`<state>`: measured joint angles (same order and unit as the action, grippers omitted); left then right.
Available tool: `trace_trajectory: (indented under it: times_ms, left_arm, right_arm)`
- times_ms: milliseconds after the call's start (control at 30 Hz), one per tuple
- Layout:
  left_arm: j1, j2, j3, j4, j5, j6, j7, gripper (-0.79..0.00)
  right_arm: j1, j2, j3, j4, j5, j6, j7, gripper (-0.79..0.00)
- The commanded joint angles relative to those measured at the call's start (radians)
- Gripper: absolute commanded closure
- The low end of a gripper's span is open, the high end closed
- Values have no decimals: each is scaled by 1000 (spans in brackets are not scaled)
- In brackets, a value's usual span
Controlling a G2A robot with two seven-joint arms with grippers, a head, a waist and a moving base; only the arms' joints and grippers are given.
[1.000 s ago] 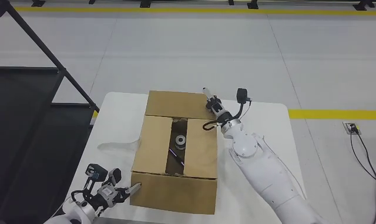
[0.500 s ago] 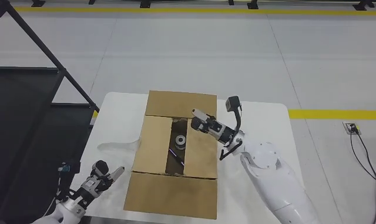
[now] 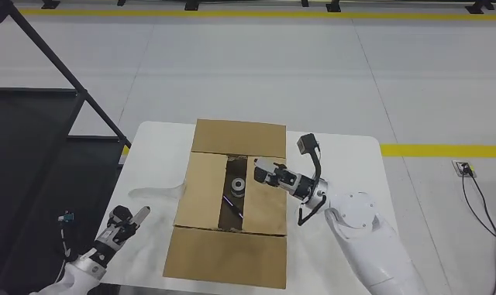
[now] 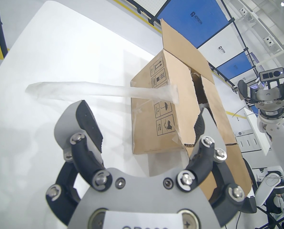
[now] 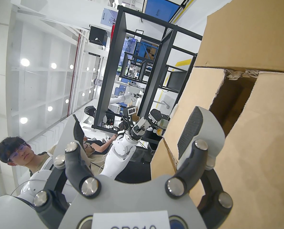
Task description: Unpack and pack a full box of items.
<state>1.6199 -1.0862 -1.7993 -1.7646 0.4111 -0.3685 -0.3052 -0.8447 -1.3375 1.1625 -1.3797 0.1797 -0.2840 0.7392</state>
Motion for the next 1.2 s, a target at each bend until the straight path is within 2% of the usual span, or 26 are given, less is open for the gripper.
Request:
trace_trajectory:
  times_ms: [0, 333, 800, 1167]
  left_arm:
    - [-1, -2, 7, 0, -11, -3, 15, -785]
    - [-34, -9, 28, -23, -67, 101, 32, -785]
    - [1, -12, 12, -45, -83, 109, 17, -785]
    - [24, -10, 13, -69, -55, 62, -18, -785]
  right_arm:
    - [-13, -1, 0, -3, 14, 8, -21, -785]
    - [82, -29, -119, 79, -15, 115, -34, -785]
    - [294, -111, -309, 389, 27, 185, -3, -785]
    - [376, -179, -383, 585, 111, 110, 29, -785]
